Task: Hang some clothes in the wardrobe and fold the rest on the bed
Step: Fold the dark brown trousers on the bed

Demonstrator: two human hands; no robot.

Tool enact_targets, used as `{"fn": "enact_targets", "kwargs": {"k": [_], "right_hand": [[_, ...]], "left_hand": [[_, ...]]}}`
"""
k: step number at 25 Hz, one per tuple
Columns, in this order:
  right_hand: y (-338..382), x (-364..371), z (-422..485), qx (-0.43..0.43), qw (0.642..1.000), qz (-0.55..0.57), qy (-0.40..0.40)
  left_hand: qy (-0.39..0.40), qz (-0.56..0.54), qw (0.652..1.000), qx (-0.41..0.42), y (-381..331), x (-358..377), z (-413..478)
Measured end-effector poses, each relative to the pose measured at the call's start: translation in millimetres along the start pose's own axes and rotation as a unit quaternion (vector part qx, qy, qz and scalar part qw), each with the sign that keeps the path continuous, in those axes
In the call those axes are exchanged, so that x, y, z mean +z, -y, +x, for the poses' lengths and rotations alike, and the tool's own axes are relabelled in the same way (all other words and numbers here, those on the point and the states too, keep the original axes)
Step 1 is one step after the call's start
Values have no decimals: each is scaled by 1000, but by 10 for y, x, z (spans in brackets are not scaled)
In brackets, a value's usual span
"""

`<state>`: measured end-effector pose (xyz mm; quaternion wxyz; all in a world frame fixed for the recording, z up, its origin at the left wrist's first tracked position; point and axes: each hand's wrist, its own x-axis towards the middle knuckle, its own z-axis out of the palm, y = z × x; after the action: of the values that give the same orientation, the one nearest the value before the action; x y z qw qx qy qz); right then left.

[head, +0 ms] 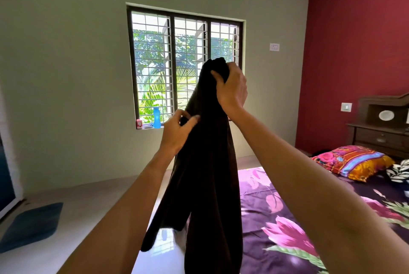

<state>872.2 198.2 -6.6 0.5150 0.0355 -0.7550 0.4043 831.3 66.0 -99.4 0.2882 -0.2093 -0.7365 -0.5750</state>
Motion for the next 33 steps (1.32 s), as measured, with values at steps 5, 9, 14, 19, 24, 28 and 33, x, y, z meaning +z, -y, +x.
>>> {"fn": "enact_targets", "kwargs": {"k": [5, 9, 14, 19, 24, 28, 33], "right_hand": [[-41, -16, -20, 11, 1000, -5, -7], [-67, -13, -39, 20, 1000, -4, -6], [-132, -55, -58, 26, 1000, -3, -7], [-183, -89, -57, 47, 999, 14, -14], [-270, -194, 0, 50, 998, 23, -35], [-365, -259, 43, 54, 997, 14, -47], [-431, -286, 43, 64, 996, -17, -58]], "left_hand": [[110, -7, 994, 3, 35, -8, -109], [127, 58, 990, 9, 83, -7, -130], [210, -9, 966, -151, 259, -178, -225], [334, 96, 911, -221, 437, -274, -416], [198, 22, 951, -237, 610, -311, -426], [101, 12, 977, -187, 653, -482, -284], [-9, 44, 991, -126, 676, -620, -202]]}}
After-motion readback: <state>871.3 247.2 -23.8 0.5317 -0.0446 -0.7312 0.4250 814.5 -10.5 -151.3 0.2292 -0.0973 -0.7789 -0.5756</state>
